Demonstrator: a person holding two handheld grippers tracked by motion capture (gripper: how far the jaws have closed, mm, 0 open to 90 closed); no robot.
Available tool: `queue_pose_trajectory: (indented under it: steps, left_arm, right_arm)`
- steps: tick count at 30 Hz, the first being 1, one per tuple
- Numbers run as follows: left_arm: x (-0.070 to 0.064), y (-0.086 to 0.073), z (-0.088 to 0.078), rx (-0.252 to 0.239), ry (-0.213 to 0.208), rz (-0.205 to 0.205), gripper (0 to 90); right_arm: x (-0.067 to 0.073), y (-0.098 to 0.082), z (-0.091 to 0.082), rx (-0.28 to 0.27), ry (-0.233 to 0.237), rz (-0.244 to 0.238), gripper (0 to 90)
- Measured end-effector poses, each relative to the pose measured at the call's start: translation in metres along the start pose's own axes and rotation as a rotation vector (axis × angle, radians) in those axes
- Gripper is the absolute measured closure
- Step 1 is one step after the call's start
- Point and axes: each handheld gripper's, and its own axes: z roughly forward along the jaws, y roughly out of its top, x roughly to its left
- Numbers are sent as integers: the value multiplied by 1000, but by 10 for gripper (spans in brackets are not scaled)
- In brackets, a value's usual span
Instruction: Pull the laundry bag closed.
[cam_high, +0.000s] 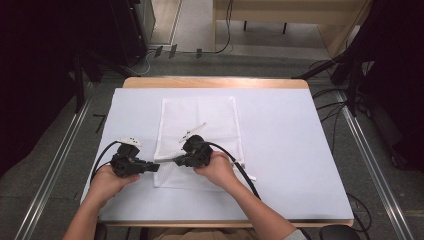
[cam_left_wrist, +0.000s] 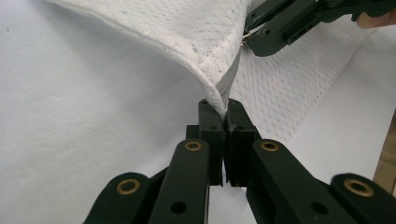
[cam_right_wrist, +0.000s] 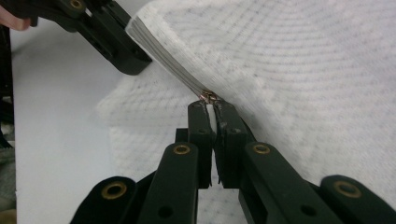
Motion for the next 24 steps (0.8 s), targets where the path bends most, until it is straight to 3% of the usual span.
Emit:
queue_pose_trajectory:
  steps: [19,24]
  left_arm:
    - [-1,-1,-2,-6,-12,7,884]
    - [0,-2,-3,-15,-12,5,883]
  right_arm:
    - [-4,-8,-11,12,-23,-15,880]
    - [-9,-12,-17,2,-17,14,880]
